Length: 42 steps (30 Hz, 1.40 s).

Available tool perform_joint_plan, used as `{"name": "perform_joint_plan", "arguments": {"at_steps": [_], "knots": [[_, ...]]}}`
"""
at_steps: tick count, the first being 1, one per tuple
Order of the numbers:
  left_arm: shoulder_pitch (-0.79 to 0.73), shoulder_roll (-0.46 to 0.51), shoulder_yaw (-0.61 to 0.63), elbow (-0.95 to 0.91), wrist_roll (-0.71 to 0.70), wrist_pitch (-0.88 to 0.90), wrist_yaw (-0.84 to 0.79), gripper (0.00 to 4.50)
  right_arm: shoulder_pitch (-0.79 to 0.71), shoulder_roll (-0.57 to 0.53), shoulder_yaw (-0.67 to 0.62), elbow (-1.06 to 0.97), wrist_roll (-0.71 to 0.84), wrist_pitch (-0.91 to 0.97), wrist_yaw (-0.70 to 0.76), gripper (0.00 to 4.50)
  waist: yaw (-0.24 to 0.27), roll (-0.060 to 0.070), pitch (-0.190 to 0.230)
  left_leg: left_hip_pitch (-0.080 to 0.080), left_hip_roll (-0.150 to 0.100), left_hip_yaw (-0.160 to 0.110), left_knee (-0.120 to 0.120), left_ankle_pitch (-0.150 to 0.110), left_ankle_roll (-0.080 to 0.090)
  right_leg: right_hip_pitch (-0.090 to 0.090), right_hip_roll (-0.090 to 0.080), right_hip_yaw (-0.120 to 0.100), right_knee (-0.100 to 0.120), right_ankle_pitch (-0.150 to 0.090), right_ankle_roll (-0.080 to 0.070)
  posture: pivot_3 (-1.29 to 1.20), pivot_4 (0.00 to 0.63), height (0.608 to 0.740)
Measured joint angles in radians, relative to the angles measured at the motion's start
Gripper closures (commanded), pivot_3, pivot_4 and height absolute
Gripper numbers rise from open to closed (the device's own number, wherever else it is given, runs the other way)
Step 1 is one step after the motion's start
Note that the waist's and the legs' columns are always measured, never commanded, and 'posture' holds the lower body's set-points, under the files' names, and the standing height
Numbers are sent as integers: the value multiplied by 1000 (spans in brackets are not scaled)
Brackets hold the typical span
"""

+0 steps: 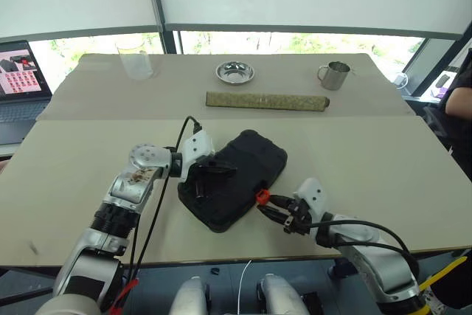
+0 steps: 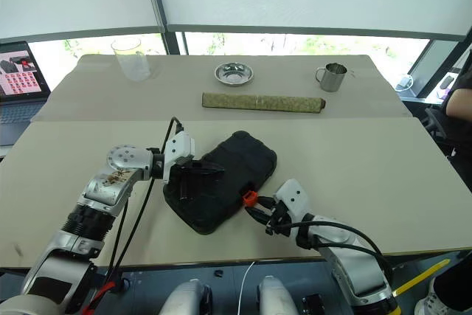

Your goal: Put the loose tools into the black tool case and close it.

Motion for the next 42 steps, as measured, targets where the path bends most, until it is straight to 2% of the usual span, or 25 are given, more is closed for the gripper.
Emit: {"name": "perform_joint_plan", "arguments": {"at_steps": [21, 23, 24, 27, 33, 37, 42], "knots": [[1, 0, -2, -3, 2, 0, 0, 4500, -26, 4, -9, -1, -13, -16, 20, 3303, 1, 0, 0, 1, 0, 1, -2, 0, 0, 0, 0, 1, -1, 0, 0, 0, 150, 740], [1, 1, -2, -2, 3, 0, 0, 4500, -38, 10, 0, 7, -24, -15, 14, 2301, 1, 0, 0, 2, 0, 0, -3, 0, 0, 1, 0, 1, -1, -1, -1, 0, 150, 740], [1, 3, -2, -2, 4, 0, 0, 4500, -38, 13, -2, 10, -22, -14, 16, 2101, 0, 0, 0, 3, 0, 0, -4, 0, 0, 1, 0, 1, -1, -1, -1, 0, 150, 740], [0, 1, -3, -1, 5, -1, 0, 4500, -37, 23, -13, 19, -24, -18, -1, 1053, -4, 0, 0, 4, 0, 0, -5, 0, 0, 1, 0, 1, -1, -1, -1, 0, 150, 740], [-2, -6, -13, -3, 5, -4, -1, 4500, 16, -7, -41, -22, -16, -53, 12, 1053, 3, 1, -1, 3, 0, 0, -6, 0, 0, 1, 0, 1, -2, -2, -1, 0, 150, 740], [-2, -5, -14, -4, 5, -8, -3, 4500, 55, -46, -57, -27, -9, -68, 39, 2090, 3, 1, -1, 3, -1, 1, -6, 0, 0, 1, 0, 1, -2, -2, -1, 0, 150, 740], [-3, -4, -16, -2, 5, -12, -5, 4500, 45, -49, -21, -27, -13, -83, 59, 3810, 4, 1, -1, 3, -1, 0, -7, 0, 0, 1, 0, 1, -2, -3, -2, 0, 150, 740]]}}
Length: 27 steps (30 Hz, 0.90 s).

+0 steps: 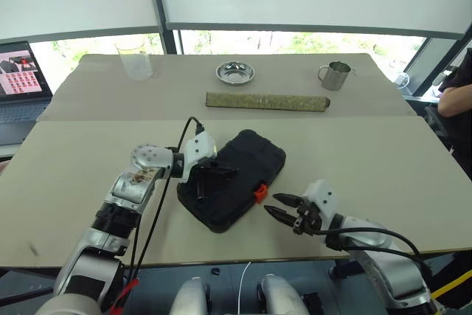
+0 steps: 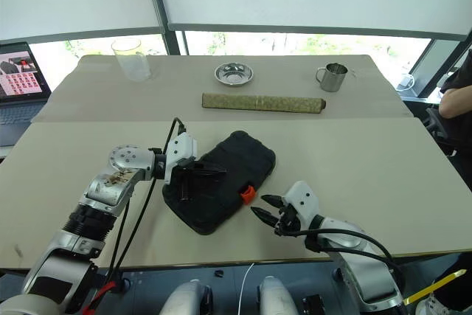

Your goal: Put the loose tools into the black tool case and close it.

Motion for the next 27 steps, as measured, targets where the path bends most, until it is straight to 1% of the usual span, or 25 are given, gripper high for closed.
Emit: {"name": "perform_joint_plan", "arguments": {"at_steps": [2, 9, 23, 27], "knots": [[-1, 0, -2, 0, 0, 0, 0, 4500, -11, 10, 13, 0, -7, -8, -2, 4420, 1, 0, 0, 0, 0, 0, 0, 0, 0, 0, 0, 0, 0, 0, 0, 0, 150, 740], [-1, -1, -2, 6, 0, -4, 0, 4500, -40, 13, 33, 14, -29, -9, -2, 4420, 0, 0, 0, 0, 0, 0, 0, 0, 0, 0, 0, 0, 0, 0, 0, 0, 150, 740], [0, 2, -2, 10, 1, -6, 0, 4500, -107, 62, 60, 78, -58, -13, 1, 4420, -19, 0, 0, 2, 1, -1, 0, 0, 0, 0, 2, 0, 2, 0, 0, 0, 150, 740], [-1, 7, -2, 6, 5, 2, -1, 4500, -121, 48, 71, 93, -77, -32, 9, 4420, -23, 0, 0, 2, 1, -1, -1, 0, 0, 0, 2, 0, 1, 0, 0, 0, 150, 740]]}}
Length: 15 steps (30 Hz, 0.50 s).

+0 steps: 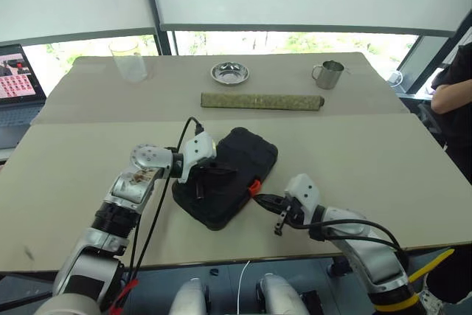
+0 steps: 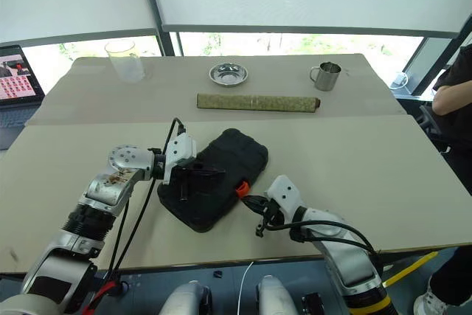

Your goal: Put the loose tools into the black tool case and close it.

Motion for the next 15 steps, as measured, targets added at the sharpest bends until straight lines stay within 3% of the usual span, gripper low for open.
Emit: {"name": "perform_joint_plan", "arguments": {"at_steps": [15], "knots": [[-9, -17, -7, 1, 14, 3, 8, 4500, -35, -64, 5, 4, 0, 34, 28, 4420, 6, 0, 0, 0, -1, 0, 0, 0, 0, 1, -1, 0, -1, 0, 0, 0, 150, 740]]}}
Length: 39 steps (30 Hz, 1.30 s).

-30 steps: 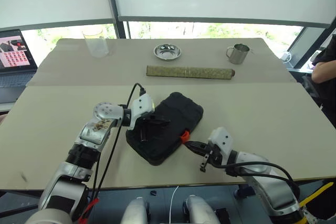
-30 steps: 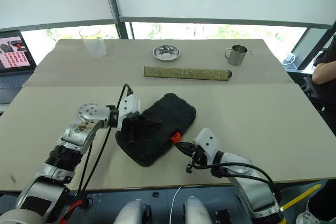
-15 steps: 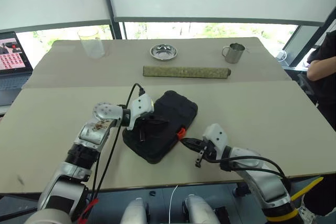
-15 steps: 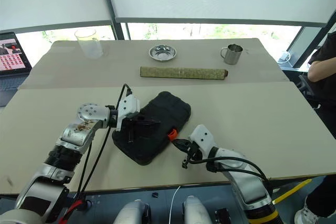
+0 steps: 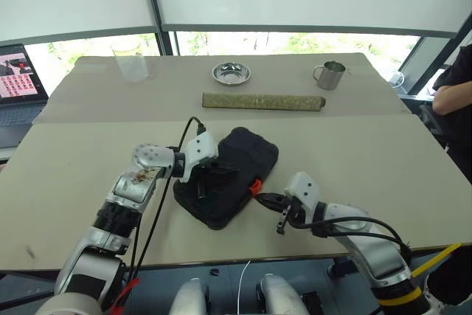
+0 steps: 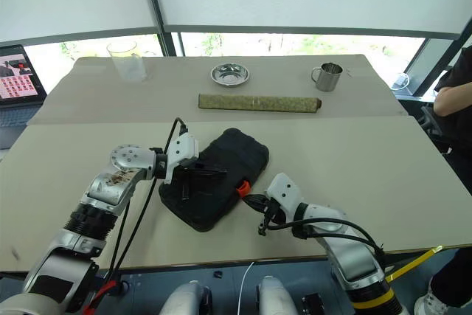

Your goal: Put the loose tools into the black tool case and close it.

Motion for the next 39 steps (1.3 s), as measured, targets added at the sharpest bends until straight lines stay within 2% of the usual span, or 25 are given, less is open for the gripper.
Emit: {"name": "perform_joint_plan", "arguments": {"at_steps": [9, 39], "knots": [[0, -1, -1, -1, 0, 0, 2, 4500, -4, -25, -13, -2, 13, 43, 14, 4420, 3, 0, 0, -1, 0, 0, 0, 0, 0, 0, 0, 0, -1, 0, 0, 0, 150, 740], [4, 17, 3, -32, 0, 65, 11, 4500, -65, 79, -17, 107, 0, 27, 15, 4420, -9, 0, 0, 2, 1, -1, -3, 0, 0, 0, 1, 0, -1, 0, -1, 0, 150, 740]]}}
